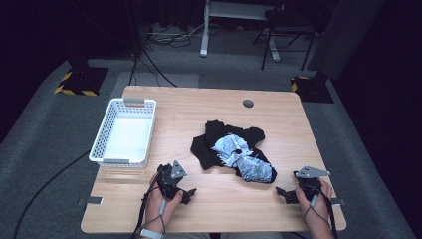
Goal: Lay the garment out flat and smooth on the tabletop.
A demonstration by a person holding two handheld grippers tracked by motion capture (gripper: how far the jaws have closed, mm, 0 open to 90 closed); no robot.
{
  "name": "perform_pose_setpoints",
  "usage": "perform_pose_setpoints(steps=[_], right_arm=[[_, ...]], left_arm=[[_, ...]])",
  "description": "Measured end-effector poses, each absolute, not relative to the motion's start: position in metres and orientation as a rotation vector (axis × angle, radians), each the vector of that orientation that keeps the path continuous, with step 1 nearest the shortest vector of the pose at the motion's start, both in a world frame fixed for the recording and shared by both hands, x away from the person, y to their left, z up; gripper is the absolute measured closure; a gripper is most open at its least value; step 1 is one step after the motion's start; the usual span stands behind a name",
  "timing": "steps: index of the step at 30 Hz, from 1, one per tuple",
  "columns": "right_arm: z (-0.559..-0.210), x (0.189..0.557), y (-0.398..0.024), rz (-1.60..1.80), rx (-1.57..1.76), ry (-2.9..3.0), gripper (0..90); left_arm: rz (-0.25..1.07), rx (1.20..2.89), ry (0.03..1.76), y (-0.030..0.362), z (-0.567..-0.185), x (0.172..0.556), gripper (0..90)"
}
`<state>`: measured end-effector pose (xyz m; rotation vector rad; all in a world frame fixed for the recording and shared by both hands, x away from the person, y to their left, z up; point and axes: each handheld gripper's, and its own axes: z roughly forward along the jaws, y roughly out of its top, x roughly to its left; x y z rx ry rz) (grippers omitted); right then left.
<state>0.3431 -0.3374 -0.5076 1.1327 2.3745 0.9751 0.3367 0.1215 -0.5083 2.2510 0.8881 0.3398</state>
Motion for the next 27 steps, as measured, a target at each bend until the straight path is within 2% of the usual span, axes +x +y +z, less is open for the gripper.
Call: perform_pose_setpoints(steps=[11, 13, 14, 27], right_arm=[[-0.508, 0.344, -0.337, 0.977, 1.121, 2.384, 0.0], [-0.508, 0.344, -0.337, 0.978, 1.121, 2.385, 0.0], [-0.508, 0.344, -0.337, 0.978, 1.121, 2.385, 0.0], [-0.508, 0.344, -0.337, 0.98, 1.119, 2.386, 0.0]], left_arm=[[0.363, 2.233, 0.946, 0.116, -0.508, 0.334, 0.2], [0.343, 2.24, 0.913, 0.117, -0.506, 0.334, 2.1], [0.338, 2.239, 0.909, 0.117, -0.505, 0.333, 5.8], [0.354, 2.173, 0.803, 0.098, -0.454, 0.348, 13.7]])
